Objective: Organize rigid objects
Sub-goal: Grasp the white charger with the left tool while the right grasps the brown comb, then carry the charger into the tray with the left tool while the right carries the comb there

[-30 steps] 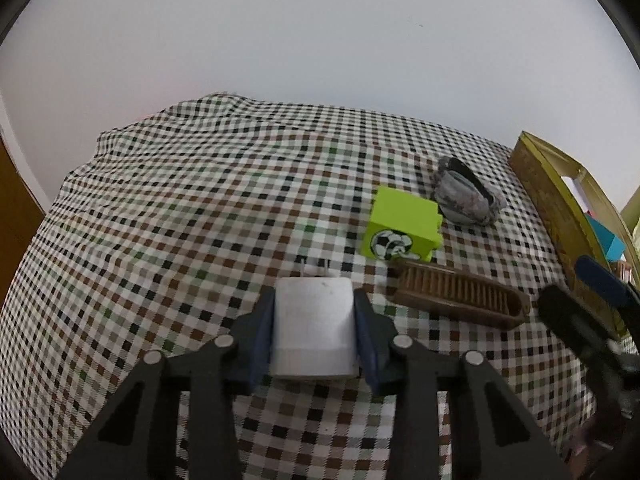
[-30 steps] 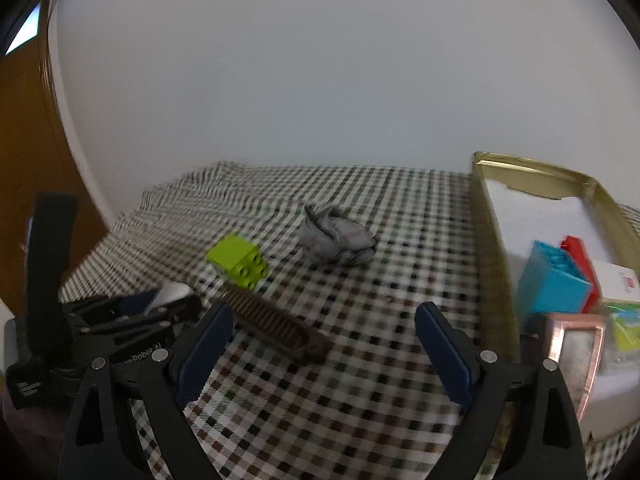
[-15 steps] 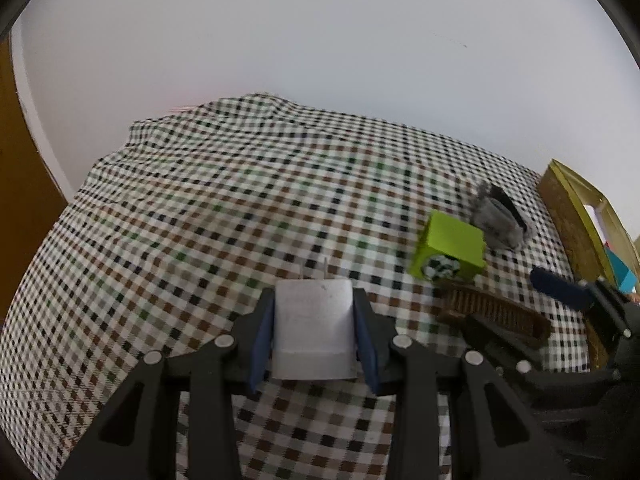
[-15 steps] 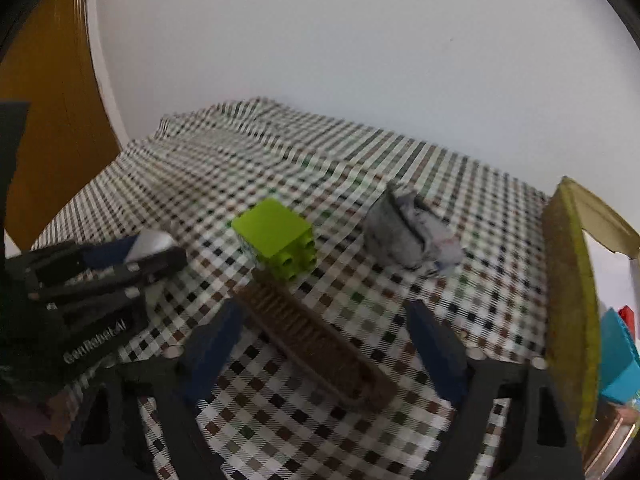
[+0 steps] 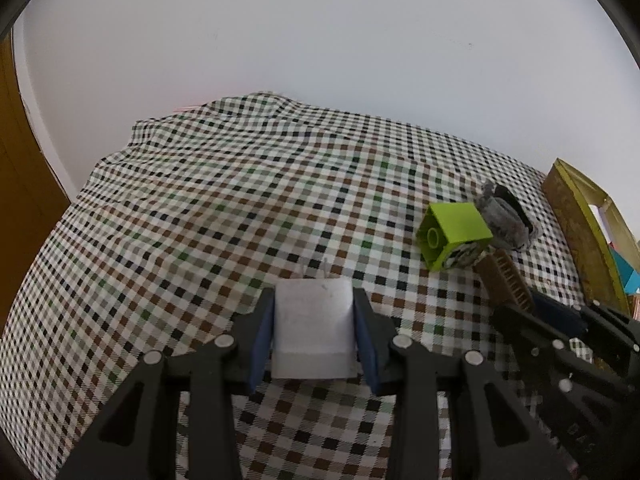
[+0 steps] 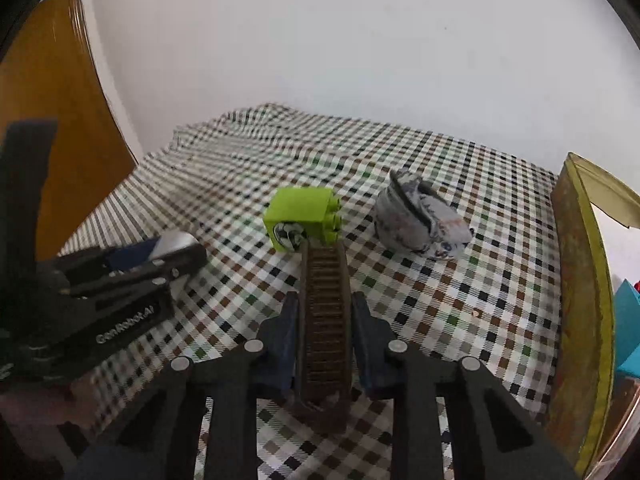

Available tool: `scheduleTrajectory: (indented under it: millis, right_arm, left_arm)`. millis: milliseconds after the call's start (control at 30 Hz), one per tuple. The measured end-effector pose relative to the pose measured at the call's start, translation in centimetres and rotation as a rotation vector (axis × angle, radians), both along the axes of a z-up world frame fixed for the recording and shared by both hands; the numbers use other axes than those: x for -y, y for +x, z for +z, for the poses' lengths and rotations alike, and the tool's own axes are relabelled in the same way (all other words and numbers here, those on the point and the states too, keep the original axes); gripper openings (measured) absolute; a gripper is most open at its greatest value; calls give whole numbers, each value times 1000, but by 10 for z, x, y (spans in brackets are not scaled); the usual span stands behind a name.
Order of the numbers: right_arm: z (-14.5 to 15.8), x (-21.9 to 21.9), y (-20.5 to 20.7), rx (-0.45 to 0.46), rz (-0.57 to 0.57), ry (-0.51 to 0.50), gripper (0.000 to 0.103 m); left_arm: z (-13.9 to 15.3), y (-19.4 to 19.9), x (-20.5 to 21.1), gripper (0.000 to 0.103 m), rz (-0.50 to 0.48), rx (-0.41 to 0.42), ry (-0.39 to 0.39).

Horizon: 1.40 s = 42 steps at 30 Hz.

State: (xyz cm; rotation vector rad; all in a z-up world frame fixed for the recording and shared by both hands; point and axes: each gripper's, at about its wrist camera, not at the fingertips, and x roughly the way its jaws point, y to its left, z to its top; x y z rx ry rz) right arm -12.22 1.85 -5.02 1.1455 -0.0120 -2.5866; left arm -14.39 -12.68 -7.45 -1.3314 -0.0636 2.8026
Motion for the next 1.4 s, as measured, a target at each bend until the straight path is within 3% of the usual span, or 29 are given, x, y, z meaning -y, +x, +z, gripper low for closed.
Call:
scheduleTrajectory:
  millis: [300, 600, 967, 1167, 1400]
  right_arm:
    - [23, -3, 25, -77, 29, -104, 28]
    - [38, -23, 40, -210, -43, -119, 27]
    - [56, -49, 50, -288, -112, -141, 27]
    - [60, -65, 60, -330, -140, -125, 27]
    - [67, -88, 68, -380, -185, -100, 28]
  left_arm:
    - [5, 9, -9, 37, -17, -19, 41]
    - [9, 12, -16, 37, -32, -54, 45]
    - [28, 33, -32, 37, -1, -220, 4]
    - [36, 46, -47, 37, -2, -253, 42]
    - [52, 66, -76, 37, -34, -350, 53]
